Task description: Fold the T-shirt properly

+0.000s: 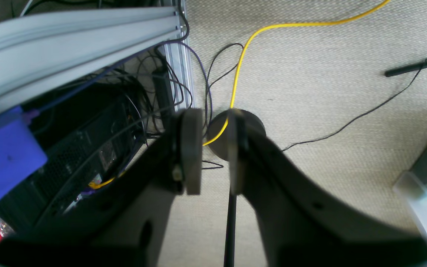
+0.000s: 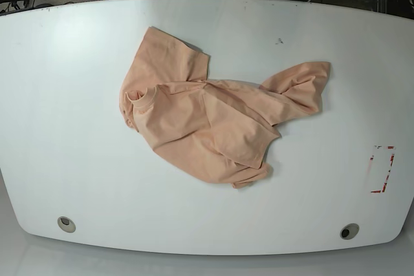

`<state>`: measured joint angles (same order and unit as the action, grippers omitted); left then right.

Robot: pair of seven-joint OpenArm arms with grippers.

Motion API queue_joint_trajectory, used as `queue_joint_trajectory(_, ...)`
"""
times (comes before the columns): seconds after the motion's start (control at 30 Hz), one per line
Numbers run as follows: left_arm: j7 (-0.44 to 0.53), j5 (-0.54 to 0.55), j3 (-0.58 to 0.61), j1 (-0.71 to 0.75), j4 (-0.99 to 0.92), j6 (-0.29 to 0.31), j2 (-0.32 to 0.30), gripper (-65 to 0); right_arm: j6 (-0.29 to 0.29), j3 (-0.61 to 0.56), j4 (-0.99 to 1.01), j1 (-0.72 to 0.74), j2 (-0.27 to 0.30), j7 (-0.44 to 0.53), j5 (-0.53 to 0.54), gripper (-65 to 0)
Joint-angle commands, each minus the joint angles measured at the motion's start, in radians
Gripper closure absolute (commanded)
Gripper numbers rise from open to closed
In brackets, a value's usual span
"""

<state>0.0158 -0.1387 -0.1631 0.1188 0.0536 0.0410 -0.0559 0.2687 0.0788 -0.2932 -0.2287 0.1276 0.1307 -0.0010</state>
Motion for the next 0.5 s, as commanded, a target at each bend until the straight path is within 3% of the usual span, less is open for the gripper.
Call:
queue_joint_trajectory(0.0,-0.004,0.005,0.001,0.02,0.0,0.005,-0.002,-37.2,0.003,-0.002,-0.003,-0.014,0.009,0.0,0.003,-11.2)
queue_joint_trajectory(0.47,0.06,-0.006,0.004,0.006,-0.001,0.001,0.0,-36.9,0.002,0.0,0.001,0.047,-0.027,0.007,-0.003,-11.6)
